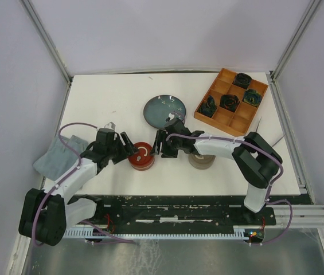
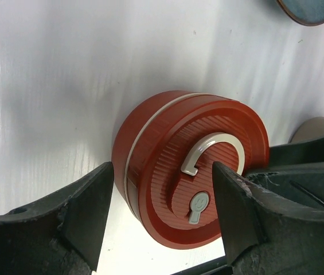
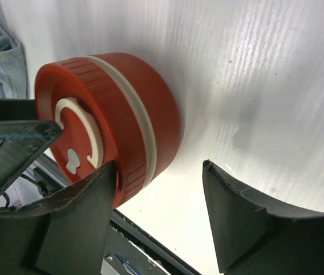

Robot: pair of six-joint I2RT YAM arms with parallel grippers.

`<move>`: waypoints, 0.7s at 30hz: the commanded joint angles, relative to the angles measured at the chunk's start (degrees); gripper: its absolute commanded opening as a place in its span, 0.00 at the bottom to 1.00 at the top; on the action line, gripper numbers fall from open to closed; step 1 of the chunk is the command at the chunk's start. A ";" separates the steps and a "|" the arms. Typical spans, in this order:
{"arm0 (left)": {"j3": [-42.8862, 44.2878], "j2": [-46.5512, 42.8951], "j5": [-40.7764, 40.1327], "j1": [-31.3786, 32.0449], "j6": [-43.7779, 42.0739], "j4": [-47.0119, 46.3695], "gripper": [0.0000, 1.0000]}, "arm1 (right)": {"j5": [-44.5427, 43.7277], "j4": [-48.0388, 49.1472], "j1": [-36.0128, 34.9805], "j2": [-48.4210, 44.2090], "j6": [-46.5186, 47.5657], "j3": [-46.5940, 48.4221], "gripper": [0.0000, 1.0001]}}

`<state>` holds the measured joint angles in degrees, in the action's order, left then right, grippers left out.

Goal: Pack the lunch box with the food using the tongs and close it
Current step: Close the box lid on the packing box.

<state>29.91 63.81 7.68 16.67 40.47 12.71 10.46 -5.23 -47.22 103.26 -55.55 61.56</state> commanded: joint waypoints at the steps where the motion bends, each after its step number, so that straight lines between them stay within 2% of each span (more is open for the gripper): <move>1: -0.33 -1.72 0.30 -0.37 -3.19 -2.40 0.75 | -1.74 -2.24 0.32 3.21 0.67 2.16 0.69; 6: -3.47 -0.57 1.26 -0.40 -1.75 -6.26 0.75 | 6.82 9.10 0.82 7.66 -4.90 -2.26 0.68; 9: -5.52 0.79 3.95 -0.41 -0.38 -9.38 0.69 | 8.34 14.98 0.85 8.52 -7.82 -4.78 0.63; 12: -8.29 1.86 7.46 -0.40 1.36 -12.74 0.57 | 8.48 18.45 0.85 9.03 -9.37 -6.78 0.60; 14: -9.82 1.89 8.39 -0.34 1.92 -13.30 0.54 | 8.67 21.94 0.94 9.57 -11.23 -8.26 0.56; 18: -11.84 1.21 10.26 -0.30 2.11 -13.66 0.55 | 9.59 30.63 0.86 11.49 -15.34 -10.47 0.47; 19: -12.15 1.08 10.59 -0.24 2.20 -13.58 0.56 | 9.43 31.58 0.90 11.67 -15.71 -10.71 0.47; 21: -12.69 0.53 10.97 -0.16 2.33 -13.39 0.58 | 8.49 30.57 0.90 11.27 -15.22 -10.64 0.53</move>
<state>20.80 63.13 8.97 14.33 40.71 -5.87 22.57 22.63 -44.38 110.00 -69.12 52.53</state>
